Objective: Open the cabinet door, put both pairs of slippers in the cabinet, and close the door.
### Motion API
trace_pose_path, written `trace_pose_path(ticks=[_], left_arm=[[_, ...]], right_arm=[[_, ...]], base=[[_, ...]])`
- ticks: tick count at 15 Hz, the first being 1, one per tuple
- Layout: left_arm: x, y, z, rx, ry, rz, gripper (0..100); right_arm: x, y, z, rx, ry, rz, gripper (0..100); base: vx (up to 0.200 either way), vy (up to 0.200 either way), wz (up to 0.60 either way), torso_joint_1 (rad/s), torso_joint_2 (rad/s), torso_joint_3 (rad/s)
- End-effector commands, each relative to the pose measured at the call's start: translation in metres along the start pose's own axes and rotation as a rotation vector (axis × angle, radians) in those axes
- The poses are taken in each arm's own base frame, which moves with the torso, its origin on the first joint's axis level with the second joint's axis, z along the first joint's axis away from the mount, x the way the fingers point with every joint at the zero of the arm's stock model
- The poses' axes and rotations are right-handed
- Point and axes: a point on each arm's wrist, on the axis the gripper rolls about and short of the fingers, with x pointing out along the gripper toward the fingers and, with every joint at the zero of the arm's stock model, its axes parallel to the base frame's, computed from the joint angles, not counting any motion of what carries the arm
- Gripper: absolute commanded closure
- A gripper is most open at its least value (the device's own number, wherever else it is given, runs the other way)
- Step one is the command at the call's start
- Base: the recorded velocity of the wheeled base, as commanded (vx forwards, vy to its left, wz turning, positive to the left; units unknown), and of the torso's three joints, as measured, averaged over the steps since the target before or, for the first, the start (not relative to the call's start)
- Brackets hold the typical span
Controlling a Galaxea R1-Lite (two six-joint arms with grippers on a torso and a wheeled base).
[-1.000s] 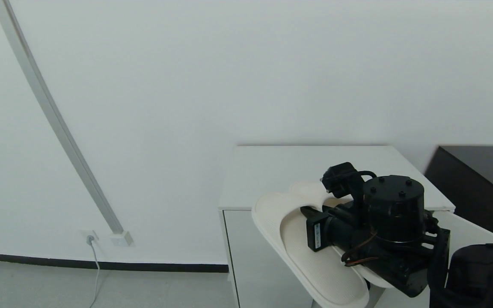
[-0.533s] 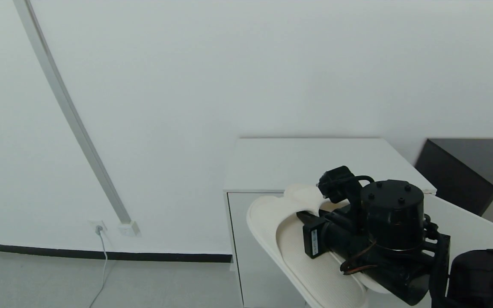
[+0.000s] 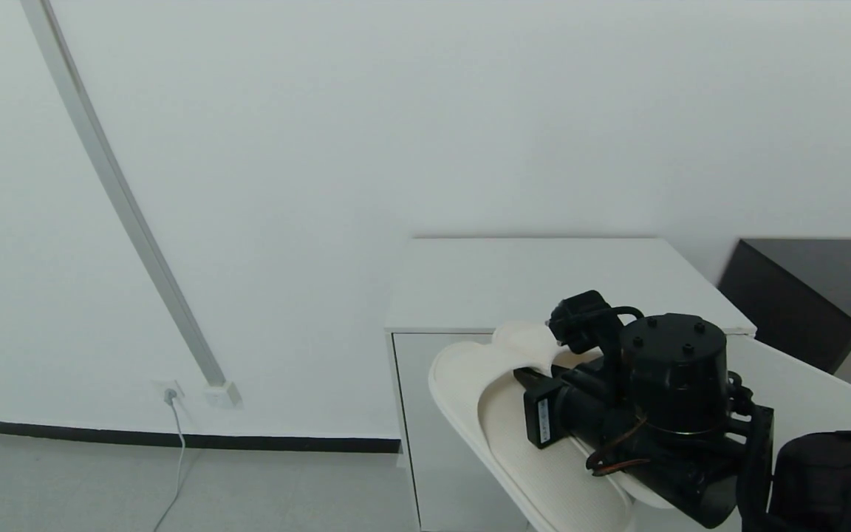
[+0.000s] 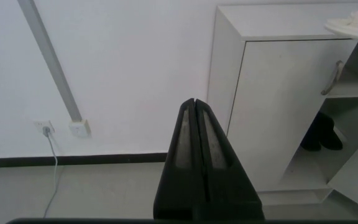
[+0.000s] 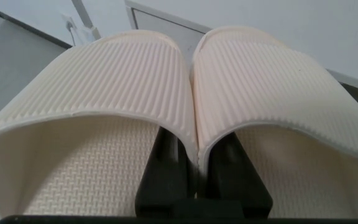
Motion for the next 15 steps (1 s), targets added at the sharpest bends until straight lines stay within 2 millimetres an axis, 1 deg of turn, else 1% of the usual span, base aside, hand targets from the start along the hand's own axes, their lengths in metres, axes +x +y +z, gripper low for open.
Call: trace_pose_path(ticks=[1, 7, 15], left_arm=[[0.0000, 0.0000, 0.0000, 0.000, 0.000, 0.000, 100], [0.0000, 0.0000, 0.0000, 0.000, 0.000, 0.000, 100], [0.0000, 0.0000, 0.0000, 0.000, 0.000, 0.000, 100]], right_arm=[[0.0024, 0.0005, -0.0029, -0.002, 0.009, -0.001, 100], [0.0066, 0.0014, -0.0060, -0.004, 0.016, -0.002, 100], [0.0066, 0.0029, -0.0070, -0.003, 0.006, 0.004, 100]], base=[[0.000, 0.000, 0.00, 0.000, 0.00, 0.000], [0.000, -0.200, 0.00, 0.001, 0.00, 0.002], [0.000, -0.200, 0.00, 0.006, 0.00, 0.005]])
